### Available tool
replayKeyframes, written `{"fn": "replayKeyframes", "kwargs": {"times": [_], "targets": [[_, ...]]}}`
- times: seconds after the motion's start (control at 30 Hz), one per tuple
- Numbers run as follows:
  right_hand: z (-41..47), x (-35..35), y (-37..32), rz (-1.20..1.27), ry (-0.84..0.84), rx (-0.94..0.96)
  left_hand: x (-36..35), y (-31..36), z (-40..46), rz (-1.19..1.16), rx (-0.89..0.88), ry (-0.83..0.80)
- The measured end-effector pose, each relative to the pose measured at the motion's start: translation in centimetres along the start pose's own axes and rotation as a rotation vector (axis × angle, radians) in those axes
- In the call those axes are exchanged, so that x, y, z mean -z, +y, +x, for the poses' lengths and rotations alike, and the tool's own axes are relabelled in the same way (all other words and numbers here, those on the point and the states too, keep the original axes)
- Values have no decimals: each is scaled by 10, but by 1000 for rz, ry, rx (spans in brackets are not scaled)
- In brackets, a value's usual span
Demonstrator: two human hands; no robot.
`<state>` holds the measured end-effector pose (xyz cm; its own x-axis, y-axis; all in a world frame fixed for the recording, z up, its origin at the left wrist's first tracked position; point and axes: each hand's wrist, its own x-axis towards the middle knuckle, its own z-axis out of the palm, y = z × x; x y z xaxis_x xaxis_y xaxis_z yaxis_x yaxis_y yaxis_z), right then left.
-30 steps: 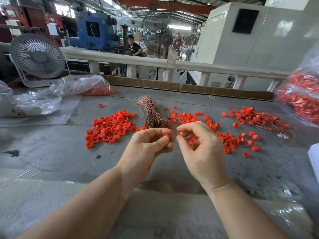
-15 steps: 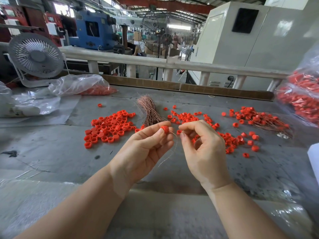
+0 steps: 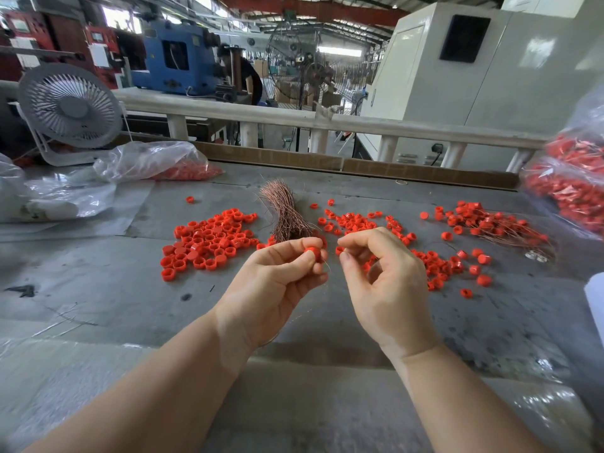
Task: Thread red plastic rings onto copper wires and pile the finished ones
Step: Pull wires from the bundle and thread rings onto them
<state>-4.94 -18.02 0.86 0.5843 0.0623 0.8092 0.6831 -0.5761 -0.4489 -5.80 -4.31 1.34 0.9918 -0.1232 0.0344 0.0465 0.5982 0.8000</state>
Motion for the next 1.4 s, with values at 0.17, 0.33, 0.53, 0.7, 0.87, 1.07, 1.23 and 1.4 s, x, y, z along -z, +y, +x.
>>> {"fn": "replayKeyframes", "kwargs": {"times": [0.17, 0.33, 0.53, 0.7, 0.87, 1.07, 1.23, 1.4], "targets": [[-1, 0, -2, 59, -73, -7, 2, -2, 0, 63, 0, 31], [-1, -1, -2, 66, -147, -8, 3, -3, 0, 71, 7, 76], [0, -1, 1, 134, -103, -26, 1, -3, -2, 77, 10, 28], [0, 0, 0, 175, -148, -15, 1, -4, -3, 175, -24, -4], [3, 1, -1, 333, -117, -232, -2, -3, -6, 183, -46, -40], [5, 2, -1, 551, -198, -433, -2, -3, -7, 286, -153, 8], [3, 2, 0, 610, -230, -446, -2, -4, -8, 385, -256, 76], [3, 2, 1, 605, -215, -385, -3, -5, -7, 530, -363, 113]]}}
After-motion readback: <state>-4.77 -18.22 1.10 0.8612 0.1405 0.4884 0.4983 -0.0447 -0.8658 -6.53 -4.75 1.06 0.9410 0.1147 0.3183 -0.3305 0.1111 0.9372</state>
